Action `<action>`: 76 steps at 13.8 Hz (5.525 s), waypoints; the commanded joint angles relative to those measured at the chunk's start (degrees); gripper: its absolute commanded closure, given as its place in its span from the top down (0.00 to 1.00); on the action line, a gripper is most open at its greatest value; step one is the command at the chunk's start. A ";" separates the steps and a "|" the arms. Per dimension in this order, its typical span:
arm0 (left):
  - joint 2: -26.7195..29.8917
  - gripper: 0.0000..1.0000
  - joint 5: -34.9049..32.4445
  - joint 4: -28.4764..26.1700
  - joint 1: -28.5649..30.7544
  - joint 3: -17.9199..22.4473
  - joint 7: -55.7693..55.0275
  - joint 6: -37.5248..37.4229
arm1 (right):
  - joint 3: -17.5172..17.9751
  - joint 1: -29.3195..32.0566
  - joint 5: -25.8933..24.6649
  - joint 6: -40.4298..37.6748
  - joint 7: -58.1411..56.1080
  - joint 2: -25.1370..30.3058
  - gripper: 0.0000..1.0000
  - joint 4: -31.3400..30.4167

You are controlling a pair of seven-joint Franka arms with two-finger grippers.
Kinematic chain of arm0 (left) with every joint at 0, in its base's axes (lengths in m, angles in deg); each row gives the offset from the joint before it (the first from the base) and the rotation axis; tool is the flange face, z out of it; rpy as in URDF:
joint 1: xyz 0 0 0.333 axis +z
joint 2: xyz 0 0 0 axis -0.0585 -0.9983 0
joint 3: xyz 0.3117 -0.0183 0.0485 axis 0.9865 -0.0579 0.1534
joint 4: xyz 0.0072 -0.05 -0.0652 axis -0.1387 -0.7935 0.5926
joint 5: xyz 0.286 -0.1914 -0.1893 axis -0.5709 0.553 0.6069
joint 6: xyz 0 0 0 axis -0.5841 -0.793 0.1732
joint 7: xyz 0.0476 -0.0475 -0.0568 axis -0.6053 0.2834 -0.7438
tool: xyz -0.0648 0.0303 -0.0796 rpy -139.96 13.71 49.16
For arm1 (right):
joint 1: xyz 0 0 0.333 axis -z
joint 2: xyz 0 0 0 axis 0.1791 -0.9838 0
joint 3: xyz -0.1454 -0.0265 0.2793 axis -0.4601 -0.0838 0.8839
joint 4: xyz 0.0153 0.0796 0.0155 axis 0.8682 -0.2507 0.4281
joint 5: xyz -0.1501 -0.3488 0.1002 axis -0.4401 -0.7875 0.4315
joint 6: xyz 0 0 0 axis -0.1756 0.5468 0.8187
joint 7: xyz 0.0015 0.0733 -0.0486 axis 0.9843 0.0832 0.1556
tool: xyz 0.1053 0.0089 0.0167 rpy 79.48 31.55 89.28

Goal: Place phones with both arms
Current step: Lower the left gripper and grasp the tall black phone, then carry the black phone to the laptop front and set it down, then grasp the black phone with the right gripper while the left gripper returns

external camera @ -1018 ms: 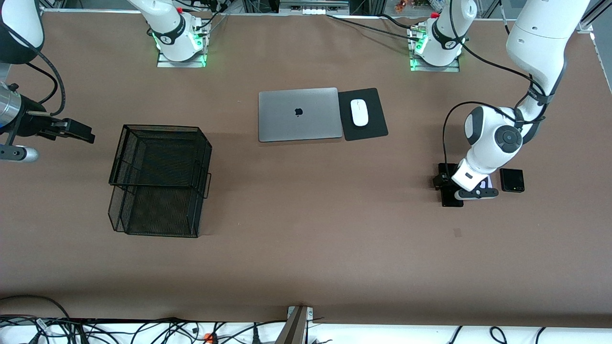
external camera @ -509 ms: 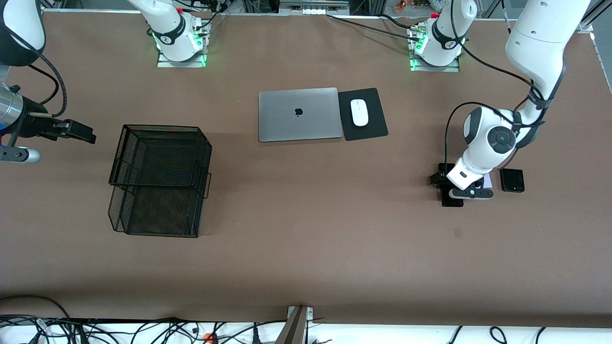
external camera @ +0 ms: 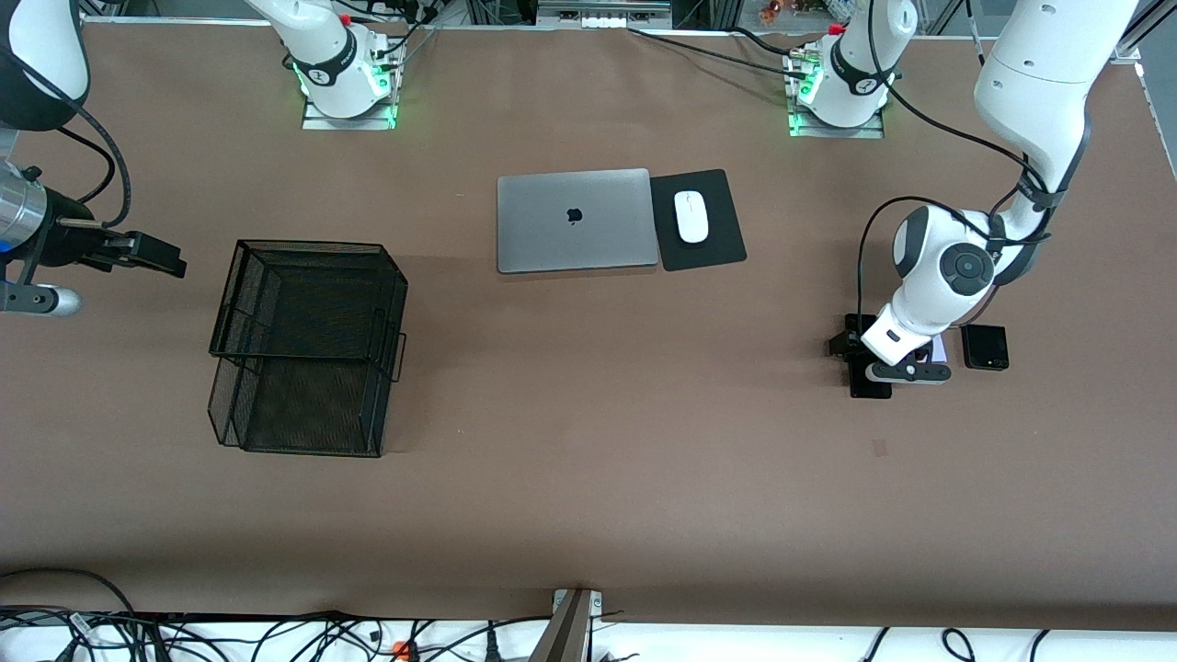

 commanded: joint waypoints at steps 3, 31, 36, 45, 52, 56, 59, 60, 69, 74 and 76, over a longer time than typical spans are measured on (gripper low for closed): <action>-3.18 0.00 -1.57 2.50 1.40 0.46 -0.86 0.37 | -0.23 0.31 1.00 -0.62 -0.60 0.04 1.00 0.41; -12.30 0.00 1.77 38.07 -29.08 -7.80 -40.04 -28.11 | -0.14 0.23 1.09 0.00 -0.42 -0.05 1.00 0.41; -24.07 0.00 0.80 53.97 -35.77 -6.40 -42.08 -27.94 | -0.14 0.40 1.09 0.00 -0.42 -0.05 1.00 0.41; -29.20 0.78 1.15 60.42 -41.93 -0.33 -42.08 -27.23 | -0.14 0.31 1.09 0.00 -0.42 -0.05 1.00 0.41; -27.27 1.00 1.85 63.22 -39.92 -0.76 -42.61 -36.07 | -0.14 0.40 1.00 -0.18 -0.77 -0.40 1.00 0.58; -22.97 1.00 4.92 65.70 -34.91 -2.00 -34.45 -48.14 | 0.03 -0.04 1.00 -0.53 0.19 -0.40 1.00 0.58; -20.06 1.00 5.10 63.68 -30.26 -1.91 -27.96 -57.61 | 0.56 -3.97 2.83 -0.71 0.54 -1.10 1.00 -0.12; -18.49 1.00 4.76 61.67 -28.07 -1.91 -24.10 -60.43 | 0.65 -6.08 4.07 0.08 0.46 -2.06 1.00 0.31; -1.00 1.00 -0.41 40.84 -9.25 -1.56 -1.49 -61.07 | 0.65 -26.12 4.34 15.11 18.89 -24.71 1.00 16.55; 6.56 1.00 -1.49 27.15 1.03 -1.65 6.96 -48.90 | 0.56 -34.30 3.90 22.74 27.35 -37.39 1.00 26.16; 8.59 1.00 -1.49 20.82 3.76 -1.65 7.14 -41.95 | 0.39 -36.41 3.73 27.22 29.45 -40.03 1.00 26.16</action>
